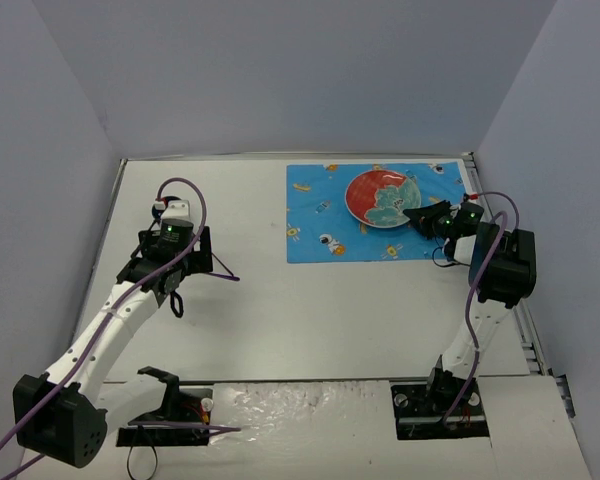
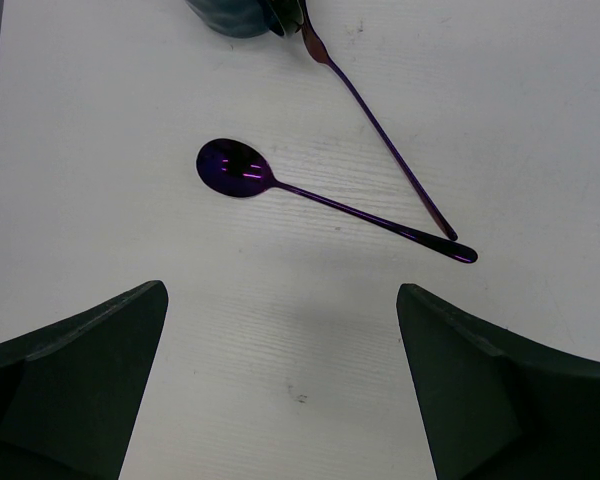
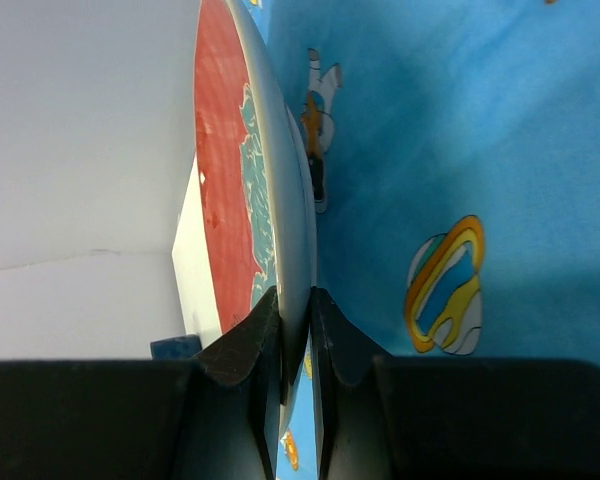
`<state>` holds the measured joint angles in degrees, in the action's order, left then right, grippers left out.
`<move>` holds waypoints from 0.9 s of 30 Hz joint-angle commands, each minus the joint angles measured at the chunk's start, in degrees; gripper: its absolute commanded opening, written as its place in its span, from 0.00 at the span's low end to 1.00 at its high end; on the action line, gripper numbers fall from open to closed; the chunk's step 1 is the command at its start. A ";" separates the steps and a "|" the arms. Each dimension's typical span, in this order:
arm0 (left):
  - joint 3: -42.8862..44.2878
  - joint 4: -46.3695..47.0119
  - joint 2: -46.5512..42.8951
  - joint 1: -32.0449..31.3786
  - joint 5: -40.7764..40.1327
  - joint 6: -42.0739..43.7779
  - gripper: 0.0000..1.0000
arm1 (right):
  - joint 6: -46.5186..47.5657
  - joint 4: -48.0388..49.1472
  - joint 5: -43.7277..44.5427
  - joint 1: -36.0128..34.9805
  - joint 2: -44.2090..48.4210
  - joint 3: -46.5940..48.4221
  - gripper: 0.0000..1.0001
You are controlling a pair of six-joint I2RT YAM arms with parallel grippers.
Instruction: Set the dinner table for one person
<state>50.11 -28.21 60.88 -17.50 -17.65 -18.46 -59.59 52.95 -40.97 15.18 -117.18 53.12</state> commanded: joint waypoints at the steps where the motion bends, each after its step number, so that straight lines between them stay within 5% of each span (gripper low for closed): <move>1: 1.13 2.63 -0.06 0.53 -0.37 0.70 0.97 | -1.39 11.65 -4.73 0.81 1.85 4.27 0.00; 9: 1.22 2.57 -0.21 0.53 -0.43 0.70 0.97 | 1.61 8.31 -3.85 1.26 0.08 4.01 0.00; 11: 1.22 2.63 -0.24 0.53 -0.46 0.70 0.97 | 3.25 5.77 -3.34 1.47 0.15 4.04 0.07; 14: 1.13 2.63 -0.33 0.53 -0.37 0.70 0.97 | 7.80 -0.50 -2.07 1.52 1.25 4.59 0.36; 18: 1.13 2.54 -0.20 0.53 0.02 0.70 0.97 | 12.47 -8.02 0.45 1.60 2.73 5.66 0.57; 27: 8.19 -2.02 3.41 0.57 1.96 -2.17 0.97 | 24.07 -33.40 15.28 1.15 13.10 8.85 0.86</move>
<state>50.88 -29.13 62.41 -17.50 -16.50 -18.79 -44.28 33.72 -36.32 16.43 -113.38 58.54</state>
